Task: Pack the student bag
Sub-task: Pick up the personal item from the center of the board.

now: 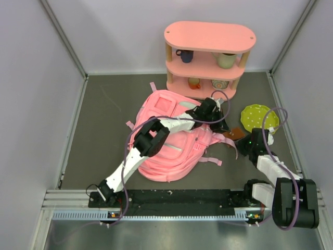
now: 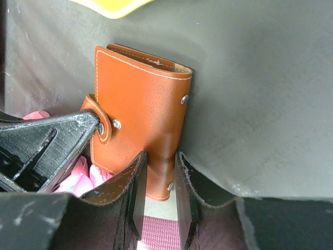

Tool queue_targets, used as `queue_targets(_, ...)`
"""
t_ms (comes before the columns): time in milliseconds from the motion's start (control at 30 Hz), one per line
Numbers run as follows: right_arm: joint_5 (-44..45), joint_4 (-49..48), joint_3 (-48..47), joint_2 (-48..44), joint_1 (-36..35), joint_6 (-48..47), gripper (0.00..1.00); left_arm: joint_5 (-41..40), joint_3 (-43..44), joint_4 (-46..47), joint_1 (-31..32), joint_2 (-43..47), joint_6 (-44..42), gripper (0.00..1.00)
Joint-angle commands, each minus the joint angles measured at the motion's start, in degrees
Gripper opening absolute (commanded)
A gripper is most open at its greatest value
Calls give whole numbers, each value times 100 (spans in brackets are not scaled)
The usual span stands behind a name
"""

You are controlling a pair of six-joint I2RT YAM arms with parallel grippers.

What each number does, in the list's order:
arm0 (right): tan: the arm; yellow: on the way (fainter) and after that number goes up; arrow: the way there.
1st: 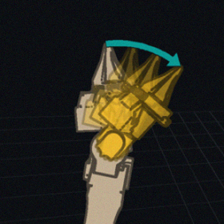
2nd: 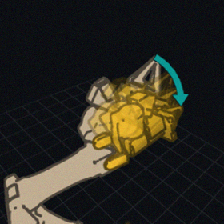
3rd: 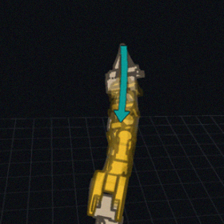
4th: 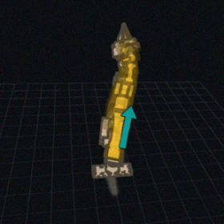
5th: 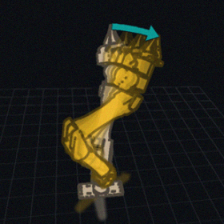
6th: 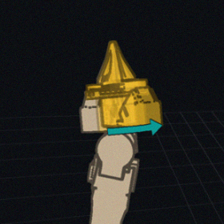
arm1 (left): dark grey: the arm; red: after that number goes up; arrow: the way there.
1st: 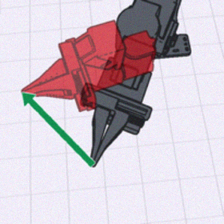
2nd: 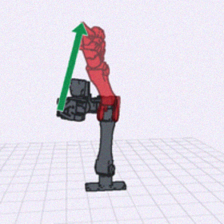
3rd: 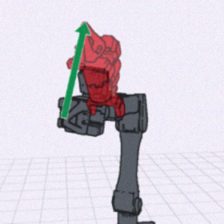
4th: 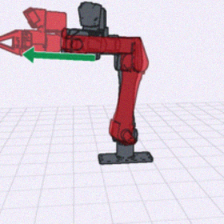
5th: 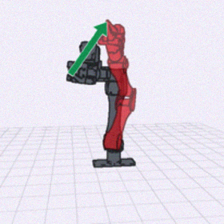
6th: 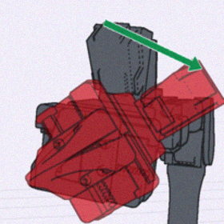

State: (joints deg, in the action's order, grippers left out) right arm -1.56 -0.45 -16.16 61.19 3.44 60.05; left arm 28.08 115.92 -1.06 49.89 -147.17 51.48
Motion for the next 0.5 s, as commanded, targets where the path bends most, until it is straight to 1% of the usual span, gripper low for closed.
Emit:
queue_targets(0, -143, -122, -54, -159, -19, -20, 28, 936, -183, 483, 276, 110, 213, 0)
queue_targets(167, -143, 27, -133, -414, -19, -29, 32, 1068, -306, 764, 276, 408, 239, 0)
queue_targets(200, -116, 210, -194, -502, -19, -55, 32, 1095, -402, 861, 276, 487, 274, 0)
queue_targets(300, -20, 405, -264, -985, -10, -142, 34, 1016, -622, 967, 267, 865, 283, 0)
queue_targets(333, 15, 492, -308, -1273, -19, -169, 35, 998, -701, 993, 267, 979, 301, 0)
queue_targets(400, 77, 746, -466, -1547, -19, -291, 38, 928, -955, 1185, 250, 1330, 379, 0)
queue_targets(467, 138, 967, -580, -1915, -19, -415, 45, 788, -1193, 1301, 214, 1724, 389, 0)
